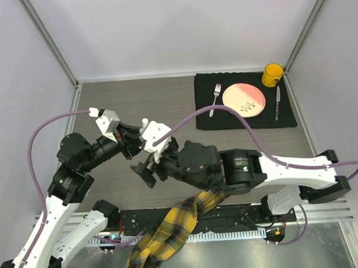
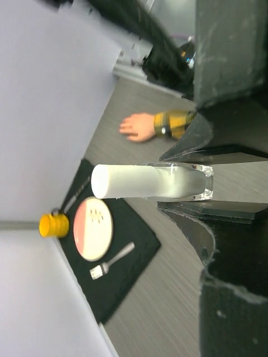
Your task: Paint the nails
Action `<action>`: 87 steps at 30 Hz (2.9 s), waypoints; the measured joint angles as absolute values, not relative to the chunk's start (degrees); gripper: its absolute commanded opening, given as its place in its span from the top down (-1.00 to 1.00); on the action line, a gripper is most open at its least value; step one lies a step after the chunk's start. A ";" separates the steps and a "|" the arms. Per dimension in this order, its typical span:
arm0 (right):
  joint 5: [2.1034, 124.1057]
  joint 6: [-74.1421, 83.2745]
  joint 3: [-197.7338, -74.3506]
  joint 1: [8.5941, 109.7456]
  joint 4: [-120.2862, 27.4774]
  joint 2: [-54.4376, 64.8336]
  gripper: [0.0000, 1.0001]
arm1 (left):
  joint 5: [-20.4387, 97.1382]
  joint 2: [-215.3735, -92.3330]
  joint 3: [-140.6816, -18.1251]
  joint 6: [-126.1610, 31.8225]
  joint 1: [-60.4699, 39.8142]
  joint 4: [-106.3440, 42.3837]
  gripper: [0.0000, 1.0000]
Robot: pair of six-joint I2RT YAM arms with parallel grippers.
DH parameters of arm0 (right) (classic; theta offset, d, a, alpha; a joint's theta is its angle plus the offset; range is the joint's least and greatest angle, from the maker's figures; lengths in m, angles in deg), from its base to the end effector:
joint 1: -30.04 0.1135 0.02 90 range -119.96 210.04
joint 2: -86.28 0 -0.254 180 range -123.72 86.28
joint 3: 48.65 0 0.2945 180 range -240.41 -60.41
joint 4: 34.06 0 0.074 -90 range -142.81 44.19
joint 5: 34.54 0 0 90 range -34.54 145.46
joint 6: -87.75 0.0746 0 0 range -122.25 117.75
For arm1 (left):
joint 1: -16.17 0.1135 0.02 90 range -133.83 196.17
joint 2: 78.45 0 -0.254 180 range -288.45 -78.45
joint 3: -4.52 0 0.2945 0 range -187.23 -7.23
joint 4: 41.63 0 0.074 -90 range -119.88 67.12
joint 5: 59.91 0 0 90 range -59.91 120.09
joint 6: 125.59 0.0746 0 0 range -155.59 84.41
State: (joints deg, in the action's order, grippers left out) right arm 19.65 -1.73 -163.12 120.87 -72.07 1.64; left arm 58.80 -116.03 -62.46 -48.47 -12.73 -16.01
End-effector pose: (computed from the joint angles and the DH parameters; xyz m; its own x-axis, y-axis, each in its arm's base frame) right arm 0.0381 0.3855 0.4937 -0.0054 -0.1371 -0.9905 -0.8193 0.5686 -0.0743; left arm 0.1704 -0.1350 0.4222 -0.1318 -0.1506 -0.9798 0.8351 0.5156 -0.1916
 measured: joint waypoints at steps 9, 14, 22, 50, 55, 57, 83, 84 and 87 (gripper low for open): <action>62.29 -1.69 -151.43 105.33 -74.41 20.92 -0.67 | 78.95 -112.60 -58.91 -59.25 -12.76 -30.76 1.00; 74.58 -1.28 -151.43 99.71 -71.76 23.17 -0.60 | 87.80 -114.28 -55.07 -72.21 -12.80 -47.39 1.00; 88.94 1.41 -151.48 94.42 -65.49 15.41 -0.31 | 94.16 -115.70 -54.35 -85.33 -12.82 -62.48 1.00; 105.55 13.26 -152.24 91.21 -47.42 7.74 -0.03 | 95.74 -115.53 -54.13 -89.08 -13.46 -66.50 1.00; 107.04 14.96 -151.52 91.14 -44.68 7.23 0.08 | 95.74 -115.53 -54.02 -89.06 -13.46 -66.50 1.00; 107.56 15.62 -151.19 91.14 -43.83 7.17 0.17 | 95.71 -115.53 -54.02 -89.08 -13.46 -66.50 1.00; 80.85 6.07 -145.16 94.40 -46.04 11.91 0.99 | 70.34 -110.54 -61.12 -59.29 -14.20 -27.55 1.00; 76.54 4.71 -145.55 95.93 -47.22 11.89 0.99 | 68.28 -110.46 -61.41 -57.52 -14.22 -25.91 1.00; 52.22 -0.93 -150.32 105.09 -53.08 9.97 0.99 | 63.28 -110.46 -62.50 -53.30 -14.24 -23.37 1.00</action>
State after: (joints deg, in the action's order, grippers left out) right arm 52.22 -0.93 -150.32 105.09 -53.08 9.97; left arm 63.28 -110.46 -62.50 -53.30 -14.24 -23.37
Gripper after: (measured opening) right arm 0.135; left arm 0.289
